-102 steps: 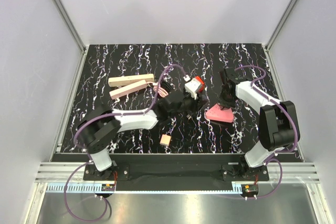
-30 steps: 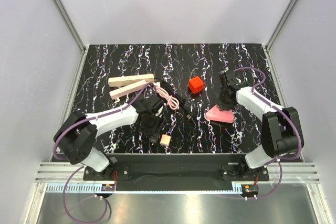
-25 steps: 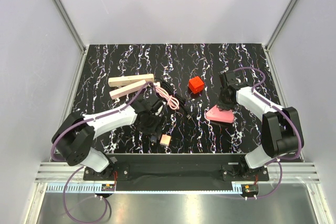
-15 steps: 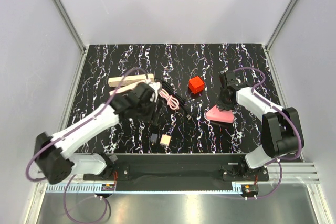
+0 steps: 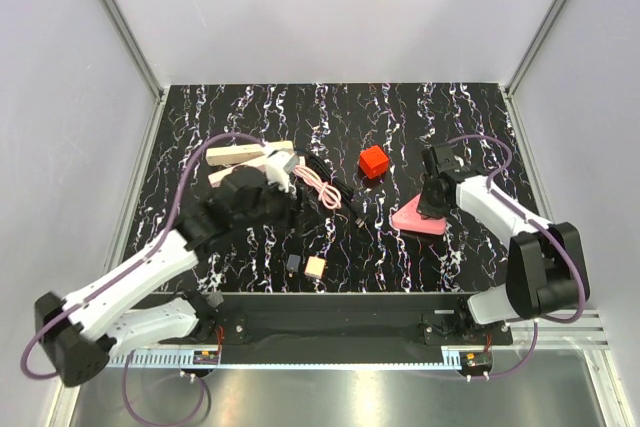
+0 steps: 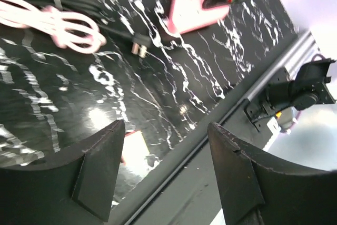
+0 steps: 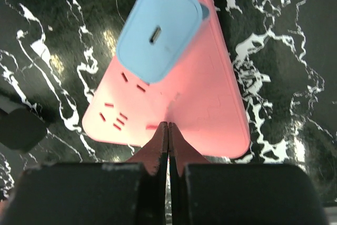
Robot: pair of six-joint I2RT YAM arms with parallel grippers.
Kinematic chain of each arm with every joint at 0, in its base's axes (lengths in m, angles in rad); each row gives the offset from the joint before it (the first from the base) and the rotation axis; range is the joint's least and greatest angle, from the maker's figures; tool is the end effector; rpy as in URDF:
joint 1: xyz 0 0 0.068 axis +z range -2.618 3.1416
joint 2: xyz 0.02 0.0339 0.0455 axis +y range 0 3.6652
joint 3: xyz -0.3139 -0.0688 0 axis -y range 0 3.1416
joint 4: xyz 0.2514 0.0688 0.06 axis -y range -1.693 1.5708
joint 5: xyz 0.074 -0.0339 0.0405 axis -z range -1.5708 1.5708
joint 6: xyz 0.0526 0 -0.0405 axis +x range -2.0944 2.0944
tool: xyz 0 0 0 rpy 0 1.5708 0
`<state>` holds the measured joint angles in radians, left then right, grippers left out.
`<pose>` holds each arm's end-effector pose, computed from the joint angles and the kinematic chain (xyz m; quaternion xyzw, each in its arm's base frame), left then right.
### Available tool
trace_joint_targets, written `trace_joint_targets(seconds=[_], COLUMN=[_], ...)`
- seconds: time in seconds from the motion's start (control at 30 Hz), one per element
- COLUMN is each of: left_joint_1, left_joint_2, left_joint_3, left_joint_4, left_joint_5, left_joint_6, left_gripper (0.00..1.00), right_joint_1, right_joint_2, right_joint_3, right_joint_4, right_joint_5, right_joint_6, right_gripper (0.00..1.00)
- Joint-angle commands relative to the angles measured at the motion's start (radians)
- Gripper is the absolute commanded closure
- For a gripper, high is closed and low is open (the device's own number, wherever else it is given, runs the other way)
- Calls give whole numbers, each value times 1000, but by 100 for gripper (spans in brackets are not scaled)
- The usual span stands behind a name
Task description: Pull the plug off the socket
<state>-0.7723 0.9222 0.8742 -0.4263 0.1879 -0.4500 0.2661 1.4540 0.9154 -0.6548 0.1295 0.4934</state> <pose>0.1337 -0.1439 0.3541 0.1846 0.8308 -0.3633 0.3790 0.2686 0.0662 0.2305 0.1232 0.9725 0.0104 0.1974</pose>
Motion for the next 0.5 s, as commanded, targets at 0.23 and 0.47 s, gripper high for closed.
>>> trace_joint_targets(seconds=[0.23,0.47], left_joint_1=[-36,-38], left_joint_2=[302,610], left_joint_3=[114,287], left_joint_4=[504,748], left_joint_5=[93,198], left_joint_6=[5,14], left_gripper=[34,37], right_joint_1=[13,13], right_joint_2=[-195,-225], right_joint_3=[97,187], right_joint_4=[-94,-233], right_joint_5=[5,39], right_joint_6=[-47,-85], right_gripper=[100,96])
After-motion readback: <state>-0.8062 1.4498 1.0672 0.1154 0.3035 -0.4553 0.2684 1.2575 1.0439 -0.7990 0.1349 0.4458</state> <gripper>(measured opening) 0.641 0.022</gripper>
